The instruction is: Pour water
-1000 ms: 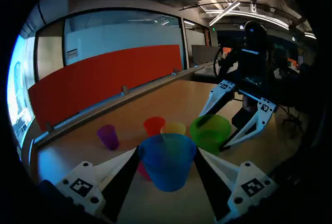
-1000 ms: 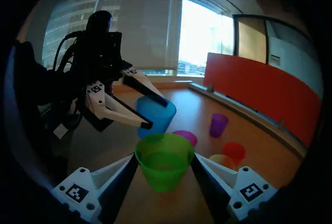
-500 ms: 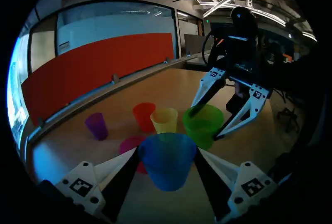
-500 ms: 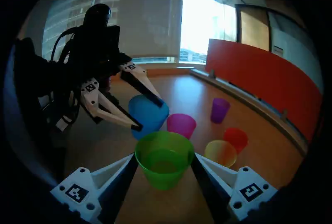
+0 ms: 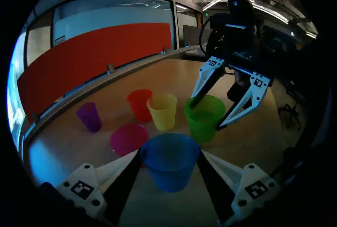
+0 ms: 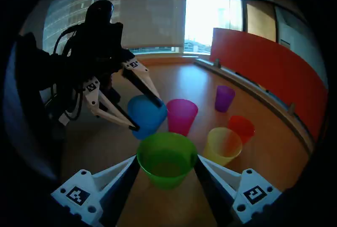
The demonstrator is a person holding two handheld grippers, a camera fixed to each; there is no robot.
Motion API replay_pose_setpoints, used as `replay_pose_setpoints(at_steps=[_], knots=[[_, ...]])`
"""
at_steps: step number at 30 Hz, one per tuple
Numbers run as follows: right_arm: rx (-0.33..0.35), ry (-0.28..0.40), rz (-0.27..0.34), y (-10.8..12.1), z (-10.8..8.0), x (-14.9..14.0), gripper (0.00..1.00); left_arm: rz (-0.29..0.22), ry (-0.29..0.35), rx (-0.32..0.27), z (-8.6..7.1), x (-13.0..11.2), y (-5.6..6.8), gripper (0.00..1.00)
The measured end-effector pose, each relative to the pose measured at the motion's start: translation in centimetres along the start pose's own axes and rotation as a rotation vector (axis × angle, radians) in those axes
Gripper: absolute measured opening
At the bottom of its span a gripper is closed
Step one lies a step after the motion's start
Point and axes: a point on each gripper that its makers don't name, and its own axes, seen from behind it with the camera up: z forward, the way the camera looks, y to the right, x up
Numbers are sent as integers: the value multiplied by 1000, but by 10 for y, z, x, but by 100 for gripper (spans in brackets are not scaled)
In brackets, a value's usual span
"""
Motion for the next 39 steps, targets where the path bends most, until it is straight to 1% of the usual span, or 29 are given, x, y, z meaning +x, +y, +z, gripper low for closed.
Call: replay_pose_setpoints(at_steps=[6, 21, 24, 39], knots=[[1, -11, 2, 4, 2, -6, 91, 1, -7, -8, 6, -7, 3, 89], [1, -36, 5, 7, 8, -21, 91, 10, -15, -15, 11, -17, 5, 88], [0, -40, 7, 7, 9, -25, 91, 13, -11, -20, 12, -18, 6, 89], [-4, -45, 28, 7, 10, -30, 91, 28, -13, -18, 9, -22, 6, 89]])
